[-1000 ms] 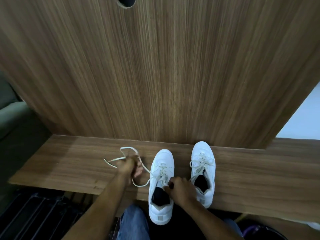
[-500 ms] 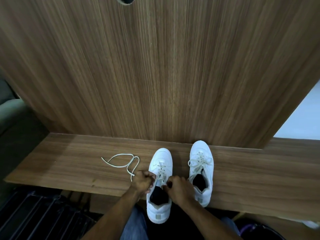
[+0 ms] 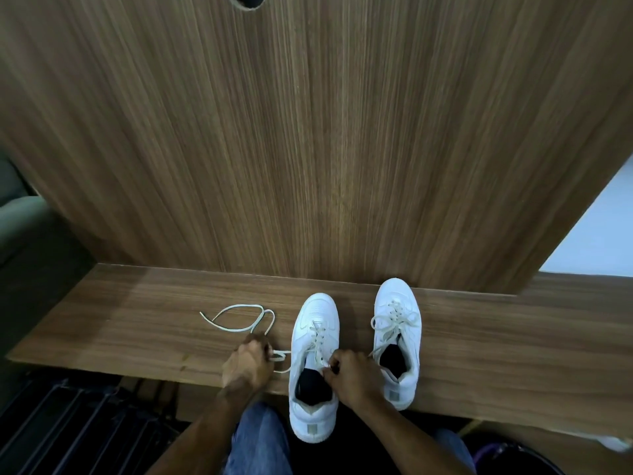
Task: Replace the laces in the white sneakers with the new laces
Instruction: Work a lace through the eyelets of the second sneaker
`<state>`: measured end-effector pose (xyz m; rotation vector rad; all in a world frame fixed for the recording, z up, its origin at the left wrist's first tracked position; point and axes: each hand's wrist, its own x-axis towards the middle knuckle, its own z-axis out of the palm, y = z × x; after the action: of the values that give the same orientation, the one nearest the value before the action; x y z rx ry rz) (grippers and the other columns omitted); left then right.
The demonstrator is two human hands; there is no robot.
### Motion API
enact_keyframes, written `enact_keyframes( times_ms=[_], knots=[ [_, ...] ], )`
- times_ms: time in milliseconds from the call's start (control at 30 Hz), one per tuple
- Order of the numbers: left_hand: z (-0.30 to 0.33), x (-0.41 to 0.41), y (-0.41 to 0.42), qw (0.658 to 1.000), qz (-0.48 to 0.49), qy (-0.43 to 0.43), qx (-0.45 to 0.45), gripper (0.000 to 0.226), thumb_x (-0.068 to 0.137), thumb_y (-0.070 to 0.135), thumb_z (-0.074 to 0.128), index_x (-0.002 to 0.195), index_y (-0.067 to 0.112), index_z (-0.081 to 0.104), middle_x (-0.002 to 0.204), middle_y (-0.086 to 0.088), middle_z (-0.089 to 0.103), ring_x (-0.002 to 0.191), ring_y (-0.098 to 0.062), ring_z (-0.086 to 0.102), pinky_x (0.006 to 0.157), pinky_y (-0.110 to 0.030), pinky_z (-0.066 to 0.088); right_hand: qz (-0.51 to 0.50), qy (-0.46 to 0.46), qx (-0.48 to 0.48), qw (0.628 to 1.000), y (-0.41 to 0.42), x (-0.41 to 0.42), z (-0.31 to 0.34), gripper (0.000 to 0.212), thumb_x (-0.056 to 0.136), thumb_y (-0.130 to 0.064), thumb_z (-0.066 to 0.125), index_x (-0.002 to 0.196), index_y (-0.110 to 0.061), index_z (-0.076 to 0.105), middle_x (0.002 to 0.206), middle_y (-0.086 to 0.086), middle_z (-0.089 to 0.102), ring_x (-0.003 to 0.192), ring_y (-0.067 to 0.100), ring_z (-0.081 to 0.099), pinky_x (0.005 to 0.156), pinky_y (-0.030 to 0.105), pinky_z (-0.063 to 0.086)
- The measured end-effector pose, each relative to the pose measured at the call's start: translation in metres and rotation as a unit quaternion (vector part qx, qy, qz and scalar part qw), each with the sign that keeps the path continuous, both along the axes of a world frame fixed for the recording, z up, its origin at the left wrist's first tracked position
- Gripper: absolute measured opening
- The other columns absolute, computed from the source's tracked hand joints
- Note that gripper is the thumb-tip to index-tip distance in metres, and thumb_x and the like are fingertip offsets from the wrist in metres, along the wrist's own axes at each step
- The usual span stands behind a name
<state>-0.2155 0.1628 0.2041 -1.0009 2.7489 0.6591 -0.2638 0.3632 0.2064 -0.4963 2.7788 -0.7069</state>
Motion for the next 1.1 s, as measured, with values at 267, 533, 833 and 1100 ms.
enact_keyframes(
  times_ms=[267,533,833,1100],
  knots=[
    [-0.008,-0.011,0.007,0.929,0.084,0.165,0.321,0.029,0.093,0.014,0.059,0.065,0.01,0.064,0.051,0.0,0.061,0.056,-0.016,0.053,0.058,-0.025,0.041,-0.011,-0.017,-0.018,1.0,0.005,-0.003,-0.002,0.024,0.081,-0.048,0.063,0.09,-0.026,0.067,0.093,-0.008,0.071,0.093,0.014,0.065,0.076,0.029,0.05],
    [-0.017,-0.006,0.011,0.954,-0.099,0.08,0.271,0.028,0.083,-0.001,0.055,0.073,0.02,0.072,0.061,0.009,0.067,0.054,-0.001,0.055,0.06,-0.021,0.047,-0.015,-0.017,-0.014,1.0,0.003,-0.004,-0.003,0.024,0.081,-0.048,0.063,0.091,-0.027,0.066,0.095,-0.008,0.071,0.095,0.015,0.065,0.077,0.029,0.05],
    [-0.004,-0.022,0.003,0.94,-0.033,0.2,0.275,0.023,0.086,-0.008,0.058,0.072,0.011,0.054,0.064,-0.006,0.057,0.054,-0.011,0.055,0.062,-0.037,0.051,0.012,-0.049,-0.002,0.999,0.0,-0.009,0.005,0.028,0.081,-0.046,0.064,0.101,-0.027,0.066,0.104,-0.006,0.07,0.101,0.018,0.064,0.079,0.029,0.049],
    [0.086,-0.057,0.0,0.905,-0.139,0.283,0.285,0.02,0.087,-0.007,0.061,0.085,0.013,0.06,0.058,-0.006,0.058,0.054,-0.007,0.053,0.054,-0.013,0.04,0.058,-0.083,-0.251,0.963,-0.043,-0.043,0.058,0.022,0.078,-0.027,0.071,0.098,-0.019,0.066,0.092,-0.005,0.065,0.085,0.009,0.059,0.078,0.032,0.048]
  ],
)
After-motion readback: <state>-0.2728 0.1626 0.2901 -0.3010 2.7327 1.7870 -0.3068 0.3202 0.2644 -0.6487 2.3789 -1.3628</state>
